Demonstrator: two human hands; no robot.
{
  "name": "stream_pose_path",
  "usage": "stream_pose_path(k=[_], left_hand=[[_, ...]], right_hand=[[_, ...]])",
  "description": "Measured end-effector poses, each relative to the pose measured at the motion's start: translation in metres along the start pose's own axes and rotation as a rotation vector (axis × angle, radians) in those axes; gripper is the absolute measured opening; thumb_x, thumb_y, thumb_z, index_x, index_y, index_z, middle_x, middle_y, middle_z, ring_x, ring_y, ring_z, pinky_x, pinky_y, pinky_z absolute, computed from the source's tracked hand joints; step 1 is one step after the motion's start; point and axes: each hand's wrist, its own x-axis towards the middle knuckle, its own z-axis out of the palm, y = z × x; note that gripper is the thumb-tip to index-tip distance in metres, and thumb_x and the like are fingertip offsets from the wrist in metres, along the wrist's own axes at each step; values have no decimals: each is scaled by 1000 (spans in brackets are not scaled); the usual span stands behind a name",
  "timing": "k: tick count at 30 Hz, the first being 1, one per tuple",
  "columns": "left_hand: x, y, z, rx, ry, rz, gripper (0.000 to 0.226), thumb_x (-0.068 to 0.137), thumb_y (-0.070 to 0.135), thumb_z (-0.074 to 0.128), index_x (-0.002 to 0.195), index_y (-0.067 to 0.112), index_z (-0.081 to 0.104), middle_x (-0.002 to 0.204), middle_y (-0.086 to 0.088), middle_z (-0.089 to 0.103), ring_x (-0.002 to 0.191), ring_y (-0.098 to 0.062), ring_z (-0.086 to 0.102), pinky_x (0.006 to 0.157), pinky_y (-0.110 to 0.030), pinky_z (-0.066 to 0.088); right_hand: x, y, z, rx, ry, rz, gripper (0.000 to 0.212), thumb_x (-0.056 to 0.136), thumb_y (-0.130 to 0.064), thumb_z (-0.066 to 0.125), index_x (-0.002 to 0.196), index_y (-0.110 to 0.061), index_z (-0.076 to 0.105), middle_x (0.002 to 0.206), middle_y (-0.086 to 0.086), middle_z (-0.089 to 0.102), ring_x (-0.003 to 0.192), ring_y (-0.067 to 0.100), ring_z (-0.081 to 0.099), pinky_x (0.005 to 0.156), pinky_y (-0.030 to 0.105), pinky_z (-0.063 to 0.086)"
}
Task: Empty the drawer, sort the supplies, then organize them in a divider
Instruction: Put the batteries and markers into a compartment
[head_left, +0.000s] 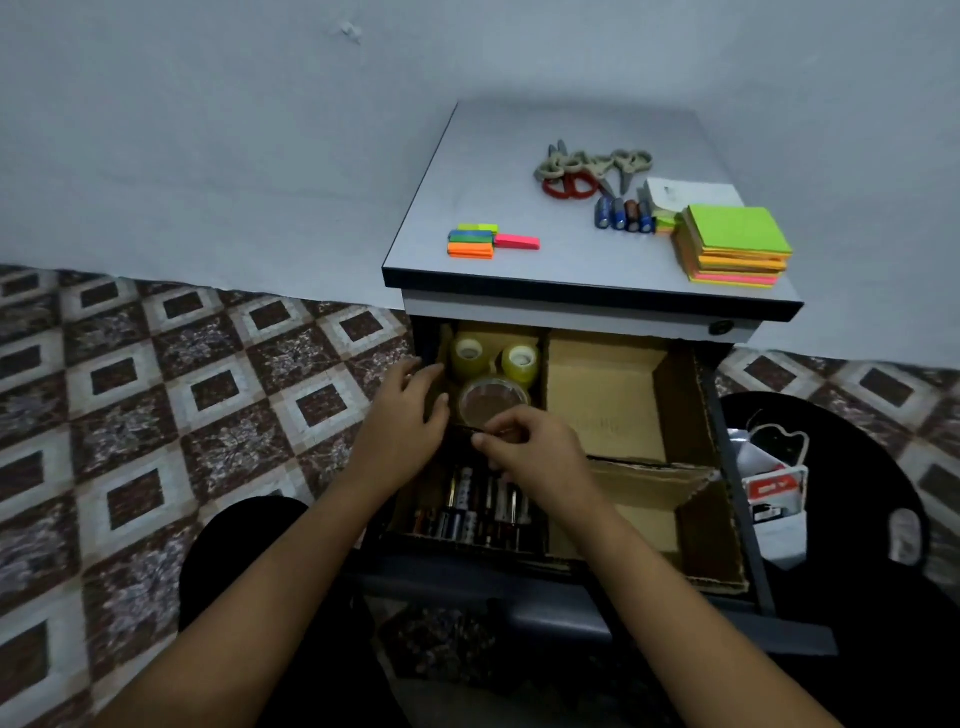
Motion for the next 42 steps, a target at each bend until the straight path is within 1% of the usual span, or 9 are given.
stream_pose_path(k=[5,8,12,21,25,30,33,37,42], left_hand=[[28,42,-13,-37,24,170,36,94,18,52,128,9,54,128,-8,49,115,-17,48,91,-18,35],[49,70,-18,-48,11,247,33,94,17,52,125,9,56,120,-7,53,104,-14,53,83,-15,35],[84,105,-18,-42,56,331,29,91,13,54,117,4,61,112,-12,59,104,-24,57,85,-18,34],[179,174,-8,-46,-45,-21,27,86,10,50,105,0,66,110,-19,65,106,-33,59,83,-33,47],[213,186,1,-110,-134,-209,28,88,11,55,112,-3,57,116,-22,62,107,-33,61,84,-35,51],[229,194,12,-189,-275,-314,19,89,8,60,104,6,47,85,-10,50,75,-21,54,34,-15,40],[234,197,16,-73,-277,-263,17,89,14,63,94,5,49,80,-6,47,81,-24,56,54,-19,44],[242,197,17,-88,-340,-299,28,87,7,64,69,5,42,64,-6,46,52,-14,45,30,-17,38],[250,185,14,-269,-401,-395,22,82,-7,59,73,7,45,63,-12,48,53,-18,49,47,-25,49]], right_hand=[[7,-30,-52,-3,48,-135,8,86,-24,65,92,-22,61,82,-7,62,75,7,60,61,17,50],[25,-48,-83,-17,141,-130,7,84,-20,68,87,-18,62,73,-1,60,74,15,60,71,33,53],[53,-66,-124,-101,249,-167,11,82,-22,70,77,-22,60,75,5,65,70,20,65,70,34,53],[110,-100,-190,-281,303,-95,8,86,-12,63,81,-6,65,77,17,65,70,26,63,62,35,56],[137,-102,-207,-292,301,-53,18,84,-9,64,88,7,69,76,19,64,69,28,62,73,48,58],[162,-105,-215,-355,285,-32,28,81,-14,68,98,9,67,95,25,69,90,36,67,84,48,55],[175,-104,-213,-380,270,-37,31,82,-11,65,101,13,65,90,24,68,87,35,66,85,44,54],[188,-101,-210,-456,258,-46,31,79,-8,65,102,13,64,80,21,62,74,25,57,78,41,54],[194,-103,-203,-691,217,-62,27,82,-10,63,101,9,64,85,21,58,76,23,51,53,24,37]])
